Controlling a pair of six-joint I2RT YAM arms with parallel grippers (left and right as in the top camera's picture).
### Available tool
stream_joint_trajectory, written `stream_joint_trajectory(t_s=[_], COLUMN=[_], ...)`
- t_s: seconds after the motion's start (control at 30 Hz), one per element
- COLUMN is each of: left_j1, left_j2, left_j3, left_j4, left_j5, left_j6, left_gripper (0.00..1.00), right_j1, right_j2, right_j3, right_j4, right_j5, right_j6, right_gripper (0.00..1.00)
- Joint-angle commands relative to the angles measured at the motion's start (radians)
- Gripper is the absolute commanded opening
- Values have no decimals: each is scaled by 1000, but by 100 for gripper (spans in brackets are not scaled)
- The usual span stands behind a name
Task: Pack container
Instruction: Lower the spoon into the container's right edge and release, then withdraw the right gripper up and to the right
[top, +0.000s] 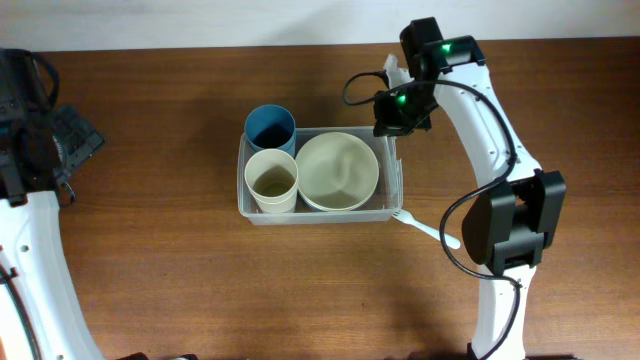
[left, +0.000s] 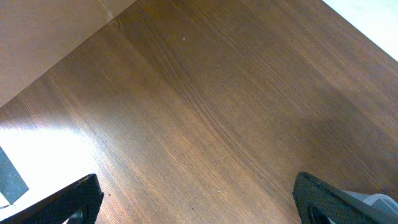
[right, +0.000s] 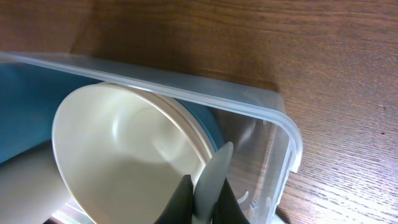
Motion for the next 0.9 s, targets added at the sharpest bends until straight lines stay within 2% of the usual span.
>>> stream_joint_trajectory(t_s=[0.0, 0.4, 0.5, 0.6, 0.87], left_j1=[5, 5, 5, 5, 5], left_j2=[3, 3, 3, 3, 3], left_j3=[-2, -2, -2, -2, -2], left_j4=[-2, -2, -2, -2, -2], left_j5=[1, 1, 1, 1, 1], left_j6=[-13, -13, -13, -13, -13], left_gripper=[100, 100, 100, 100, 100], right_j1=[2, 2, 2, 2, -6], right_j2=[-2, -2, -2, -2, -6], right_j3=[14, 12, 12, 12, 16], right_j4=[-4, -6, -6, -6, -17], right_j5=[39, 72, 72, 72, 71], right_j6=[15, 29, 29, 29, 28], right_gripper=[4, 5, 22, 30, 32])
